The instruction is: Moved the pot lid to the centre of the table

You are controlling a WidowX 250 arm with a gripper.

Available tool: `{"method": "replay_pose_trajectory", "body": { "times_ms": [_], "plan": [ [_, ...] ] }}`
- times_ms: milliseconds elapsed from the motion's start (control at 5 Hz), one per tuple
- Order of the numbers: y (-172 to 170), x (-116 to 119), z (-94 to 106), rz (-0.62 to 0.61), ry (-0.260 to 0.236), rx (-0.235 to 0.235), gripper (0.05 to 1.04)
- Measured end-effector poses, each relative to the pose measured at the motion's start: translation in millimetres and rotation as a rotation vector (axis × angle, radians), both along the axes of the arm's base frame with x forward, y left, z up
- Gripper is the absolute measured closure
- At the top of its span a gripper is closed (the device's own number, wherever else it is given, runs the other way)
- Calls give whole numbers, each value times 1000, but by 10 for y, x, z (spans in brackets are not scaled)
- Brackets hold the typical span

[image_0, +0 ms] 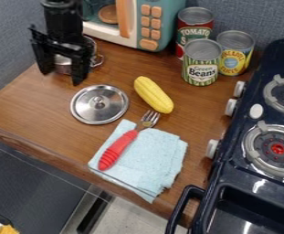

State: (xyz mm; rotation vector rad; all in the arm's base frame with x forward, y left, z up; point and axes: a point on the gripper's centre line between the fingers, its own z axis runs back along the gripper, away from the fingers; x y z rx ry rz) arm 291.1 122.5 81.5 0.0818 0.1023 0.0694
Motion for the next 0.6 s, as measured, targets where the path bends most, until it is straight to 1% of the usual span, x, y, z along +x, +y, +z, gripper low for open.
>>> {"method": "replay_pose_trajectory", "body": {
  "times_ms": [200, 400, 600],
  "plan": [
    [7, 57, -19, 12, 10, 9, 83],
    [-13, 61, -31, -11, 11, -7, 83],
    [-21, 107, -36, -61, -14, -16, 83]
  ]
}}
